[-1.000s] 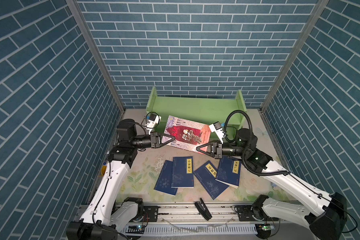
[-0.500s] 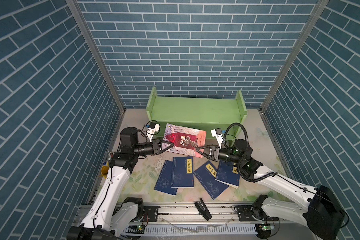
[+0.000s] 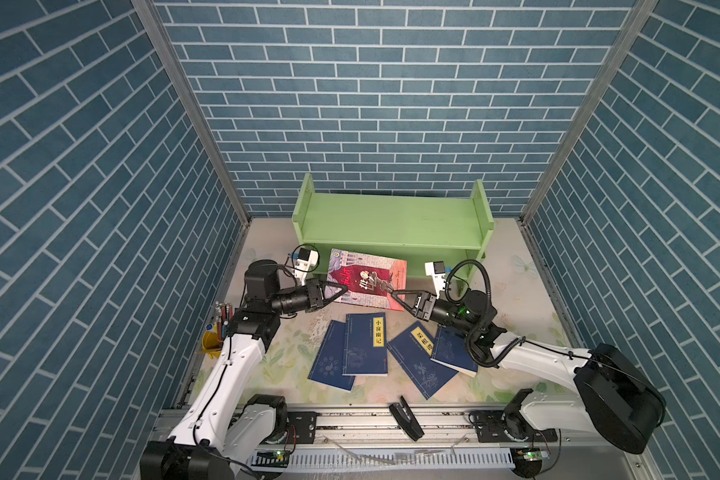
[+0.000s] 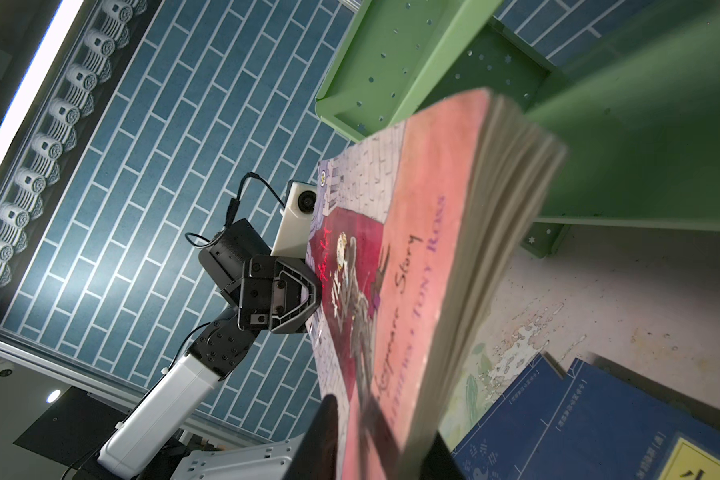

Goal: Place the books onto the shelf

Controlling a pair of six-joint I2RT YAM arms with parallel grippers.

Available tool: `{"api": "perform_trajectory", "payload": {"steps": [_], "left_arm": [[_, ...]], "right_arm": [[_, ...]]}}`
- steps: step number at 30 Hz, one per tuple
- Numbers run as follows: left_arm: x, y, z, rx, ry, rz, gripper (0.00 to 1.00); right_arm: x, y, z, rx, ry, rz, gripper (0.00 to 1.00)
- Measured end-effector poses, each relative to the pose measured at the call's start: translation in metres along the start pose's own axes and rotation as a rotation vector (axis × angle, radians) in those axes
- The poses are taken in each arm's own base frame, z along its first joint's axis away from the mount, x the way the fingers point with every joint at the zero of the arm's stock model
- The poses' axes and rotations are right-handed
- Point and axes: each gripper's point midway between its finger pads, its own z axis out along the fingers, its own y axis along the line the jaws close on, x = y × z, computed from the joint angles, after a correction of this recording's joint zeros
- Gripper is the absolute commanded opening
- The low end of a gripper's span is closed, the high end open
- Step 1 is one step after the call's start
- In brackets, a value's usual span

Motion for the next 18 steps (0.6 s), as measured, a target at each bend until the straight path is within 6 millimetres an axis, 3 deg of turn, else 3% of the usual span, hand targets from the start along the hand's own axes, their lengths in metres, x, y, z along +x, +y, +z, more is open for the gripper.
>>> {"api": "perform_trajectory", "payload": {"steps": [16, 18], "left_arm": [[0.008, 0.035, 0.008, -0.036, 0.010, -0.061, 0.00], [0.010, 0.038, 0.008, -0.038, 0.011, -0.066, 0.00]], "right_arm": [[0.009, -0.028, 0.006, 0.001, -0.069, 0.087, 0.21], [0.013, -0.032, 0.008, 0.007, -0.063, 0.095, 0.15]]}}
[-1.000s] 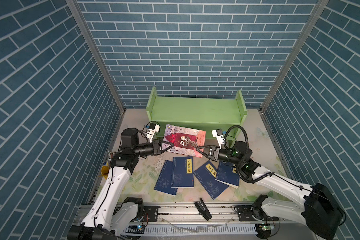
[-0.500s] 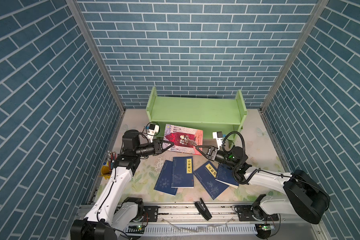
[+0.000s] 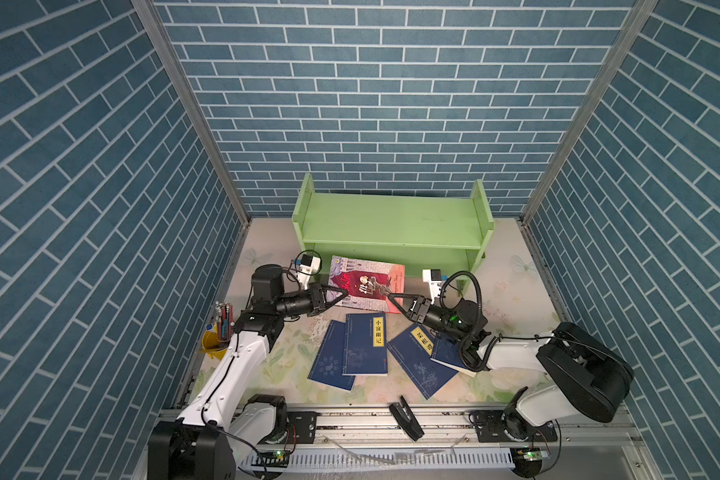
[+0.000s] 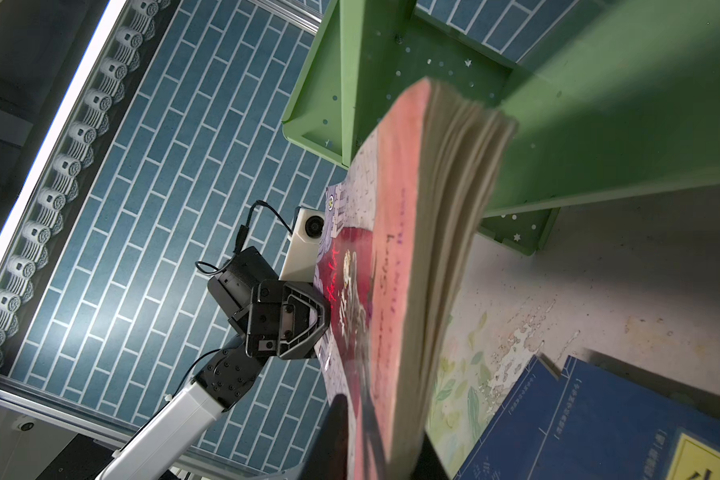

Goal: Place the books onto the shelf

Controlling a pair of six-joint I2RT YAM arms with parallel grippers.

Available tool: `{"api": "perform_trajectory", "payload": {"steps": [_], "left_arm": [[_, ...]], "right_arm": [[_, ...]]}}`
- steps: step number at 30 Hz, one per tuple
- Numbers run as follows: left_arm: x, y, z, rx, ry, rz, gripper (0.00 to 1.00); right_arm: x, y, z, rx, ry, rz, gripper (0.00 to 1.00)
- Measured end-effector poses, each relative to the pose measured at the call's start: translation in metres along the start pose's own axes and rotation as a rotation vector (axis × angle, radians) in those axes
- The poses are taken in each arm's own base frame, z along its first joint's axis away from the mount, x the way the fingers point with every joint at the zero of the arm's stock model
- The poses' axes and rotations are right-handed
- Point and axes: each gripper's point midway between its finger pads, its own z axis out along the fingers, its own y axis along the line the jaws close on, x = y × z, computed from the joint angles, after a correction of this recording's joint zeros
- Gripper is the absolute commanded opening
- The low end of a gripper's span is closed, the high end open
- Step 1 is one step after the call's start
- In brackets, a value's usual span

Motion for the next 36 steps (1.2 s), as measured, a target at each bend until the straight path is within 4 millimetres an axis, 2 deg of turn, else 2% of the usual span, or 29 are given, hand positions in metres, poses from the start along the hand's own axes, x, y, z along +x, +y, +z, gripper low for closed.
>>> {"api": "perform_trajectory", "payload": {"steps": [4, 6, 8, 10, 11, 13, 15, 17, 20, 28, 32, 36], "left_arm": [[0.001, 0.005, 0.000, -0.010, -0.004, -0.009, 0.00], [0.001, 0.006, 0.000, -0.012, -0.005, -0.008, 0.00], [0.001, 0.007, -0.001, -0.019, -0.006, -0.004, 0.16], [0.002, 0.011, -0.001, -0.038, -0.011, 0.004, 0.48], [0.002, 0.013, -0.001, -0.050, -0.012, 0.006, 0.58], [0.006, 0.020, -0.003, -0.087, -0.013, -0.001, 0.69], [0.008, 0.026, -0.005, -0.124, -0.015, 0.005, 0.74], [0.008, 0.029, -0.009, -0.160, -0.021, 0.010, 0.75], [0.001, 0.022, -0.017, -0.208, -0.038, 0.044, 0.76], [-0.029, -0.023, -0.045, -0.298, -0.091, 0.227, 0.76], [-0.030, -0.042, -0.054, -0.295, -0.097, 0.295, 0.76], [-0.022, -0.050, -0.056, -0.275, -0.085, 0.328, 0.76]], "right_arm": [[0.002, -0.004, 0.003, 0.005, 0.000, 0.014, 0.00], [0.003, -0.004, 0.003, 0.003, -0.001, 0.015, 0.00], [0.003, -0.004, 0.003, 0.004, -0.003, 0.015, 0.00], [0.002, -0.004, 0.003, 0.005, -0.008, 0.015, 0.00], [0.000, -0.004, 0.004, 0.005, -0.016, 0.014, 0.00], [-0.003, -0.005, 0.004, 0.012, -0.035, 0.015, 0.00], [-0.007, -0.010, 0.003, 0.027, -0.060, 0.017, 0.00], [-0.011, -0.016, 0.003, 0.046, -0.080, 0.024, 0.00], [-0.014, -0.027, 0.003, 0.075, -0.095, 0.038, 0.00], [-0.033, -0.039, 0.012, 0.096, -0.138, 0.062, 0.00], [-0.044, -0.045, 0.019, 0.100, -0.157, 0.066, 0.00], [-0.052, -0.059, 0.026, 0.118, -0.166, 0.083, 0.00]]}}
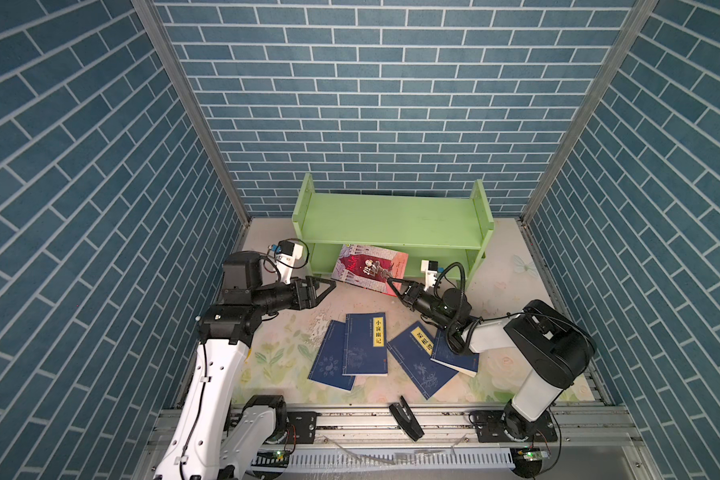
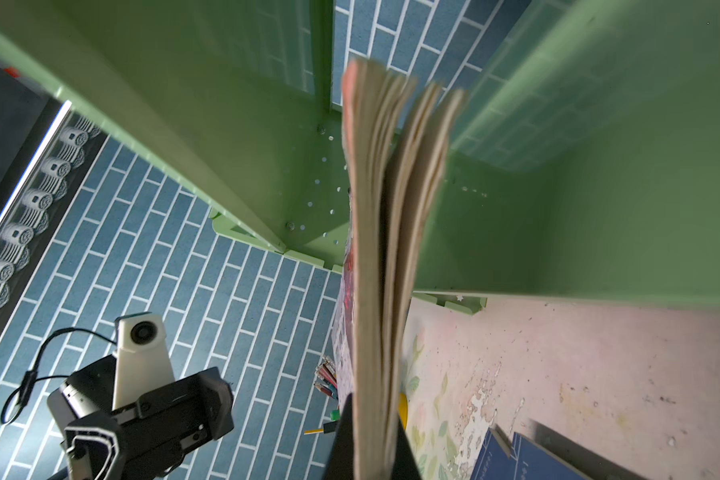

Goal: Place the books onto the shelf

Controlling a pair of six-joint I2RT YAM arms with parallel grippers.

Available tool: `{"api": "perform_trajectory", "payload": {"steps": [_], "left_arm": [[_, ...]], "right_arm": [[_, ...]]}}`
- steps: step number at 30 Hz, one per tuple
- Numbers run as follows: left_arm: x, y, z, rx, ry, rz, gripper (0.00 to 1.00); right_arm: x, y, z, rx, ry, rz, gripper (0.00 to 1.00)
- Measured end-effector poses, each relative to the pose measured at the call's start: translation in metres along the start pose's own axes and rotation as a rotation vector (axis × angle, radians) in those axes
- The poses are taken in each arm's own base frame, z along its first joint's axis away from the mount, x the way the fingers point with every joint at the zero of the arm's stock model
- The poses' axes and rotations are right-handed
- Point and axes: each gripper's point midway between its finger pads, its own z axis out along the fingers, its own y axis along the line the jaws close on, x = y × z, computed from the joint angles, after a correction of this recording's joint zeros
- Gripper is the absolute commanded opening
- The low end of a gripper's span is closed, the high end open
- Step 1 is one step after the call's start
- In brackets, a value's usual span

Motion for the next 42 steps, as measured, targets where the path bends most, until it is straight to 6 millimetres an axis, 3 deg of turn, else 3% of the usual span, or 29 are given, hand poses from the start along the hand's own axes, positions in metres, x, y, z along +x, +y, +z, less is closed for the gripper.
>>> {"api": "perform_trajectory", "payload": {"steps": [6, 22, 42], "left_arm": [[0.002, -0.003, 0.000, 0.019, 0.006, 0.007, 0.76], [-0.004, -0.003, 0.005, 0.045, -0.010, 0.000, 0.77], [-0.001, 0.007, 0.012, 0.043, -0.003, -0.036, 0.77]], "right_arm": [[-0.004, -0.010, 0.013, 0.021, 0.005, 0.027, 0.00], [-0.010, -0.007, 0.051, 0.017, 0.085, 0.046, 0.00], [-0.013, -0.017, 0.068, 0.077, 0.131, 0.081, 0.00]]}}
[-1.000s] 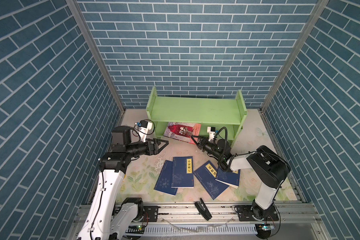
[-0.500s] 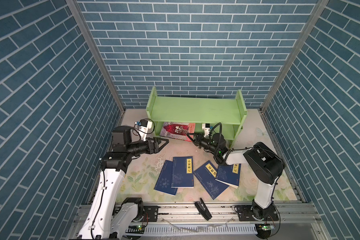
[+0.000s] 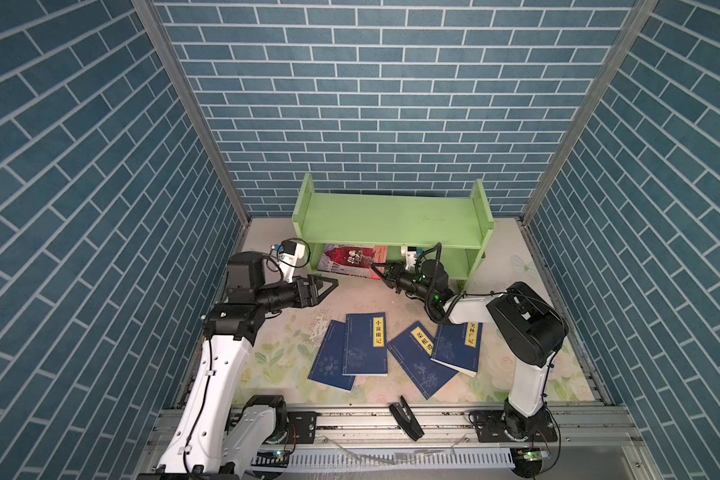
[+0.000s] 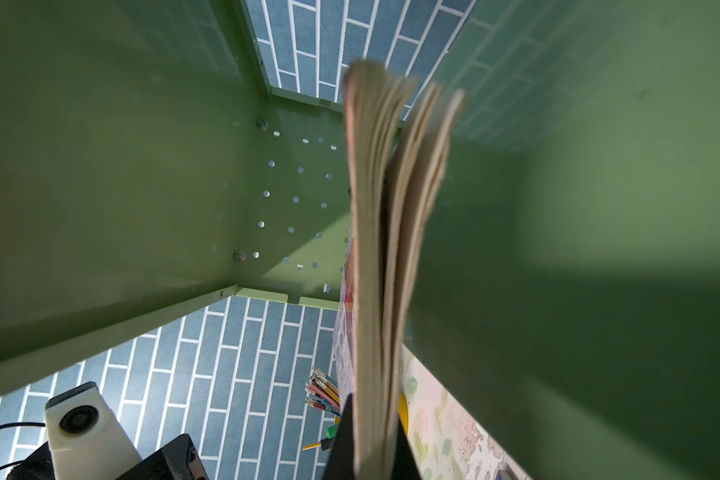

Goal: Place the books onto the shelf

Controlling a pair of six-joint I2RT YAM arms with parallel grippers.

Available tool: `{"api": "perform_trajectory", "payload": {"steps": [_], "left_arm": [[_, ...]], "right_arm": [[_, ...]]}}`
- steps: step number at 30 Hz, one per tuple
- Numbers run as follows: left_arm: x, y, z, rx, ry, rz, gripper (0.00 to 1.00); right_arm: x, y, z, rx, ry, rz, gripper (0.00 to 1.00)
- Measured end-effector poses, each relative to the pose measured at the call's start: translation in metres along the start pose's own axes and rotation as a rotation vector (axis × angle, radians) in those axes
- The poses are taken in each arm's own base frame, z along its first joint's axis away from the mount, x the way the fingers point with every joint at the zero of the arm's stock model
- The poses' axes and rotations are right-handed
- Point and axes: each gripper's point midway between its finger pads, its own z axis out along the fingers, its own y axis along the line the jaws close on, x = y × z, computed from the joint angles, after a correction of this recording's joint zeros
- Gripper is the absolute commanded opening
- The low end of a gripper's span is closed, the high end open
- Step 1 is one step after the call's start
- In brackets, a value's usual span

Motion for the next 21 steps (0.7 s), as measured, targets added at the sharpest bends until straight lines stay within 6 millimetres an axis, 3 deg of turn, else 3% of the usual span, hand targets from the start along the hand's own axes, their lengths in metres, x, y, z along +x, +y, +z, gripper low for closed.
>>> {"api": "perform_trajectory", "payload": {"steps": [13, 21], "left_arm": [[0.004, 0.006, 0.003, -0.004, 0.011, -0.015, 0.77], [0.006, 0.008, 0.004, -0.006, 0.014, -0.019, 0.77]], "right_arm": [[-0.007, -0.002, 0.017, 0.016, 0.032, 0.026, 0.05], [-0.006, -0.002, 0.018, 0.018, 0.042, 0.033, 0.17]]}}
